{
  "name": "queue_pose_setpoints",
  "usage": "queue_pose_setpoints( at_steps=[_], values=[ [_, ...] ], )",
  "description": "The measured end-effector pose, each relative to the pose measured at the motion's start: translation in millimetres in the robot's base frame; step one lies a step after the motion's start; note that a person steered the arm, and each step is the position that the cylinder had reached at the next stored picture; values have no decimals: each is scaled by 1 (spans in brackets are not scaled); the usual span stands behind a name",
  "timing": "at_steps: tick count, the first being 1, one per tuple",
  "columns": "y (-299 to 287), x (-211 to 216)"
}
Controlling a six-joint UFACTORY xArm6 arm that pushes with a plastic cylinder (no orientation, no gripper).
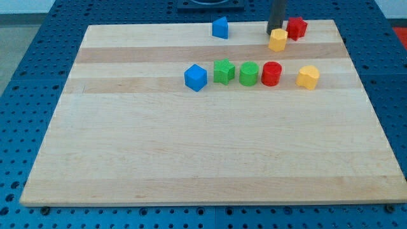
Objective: Place the green circle parallel to the bottom of the red circle
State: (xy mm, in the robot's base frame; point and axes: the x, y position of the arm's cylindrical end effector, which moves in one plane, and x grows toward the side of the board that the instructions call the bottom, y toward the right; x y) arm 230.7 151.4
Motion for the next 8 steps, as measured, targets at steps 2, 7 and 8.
queue_pose_setpoints(
  at_steps=[2,7,8],
  values=[
    [30,0],
    [10,31],
    [-3,29]
  ],
)
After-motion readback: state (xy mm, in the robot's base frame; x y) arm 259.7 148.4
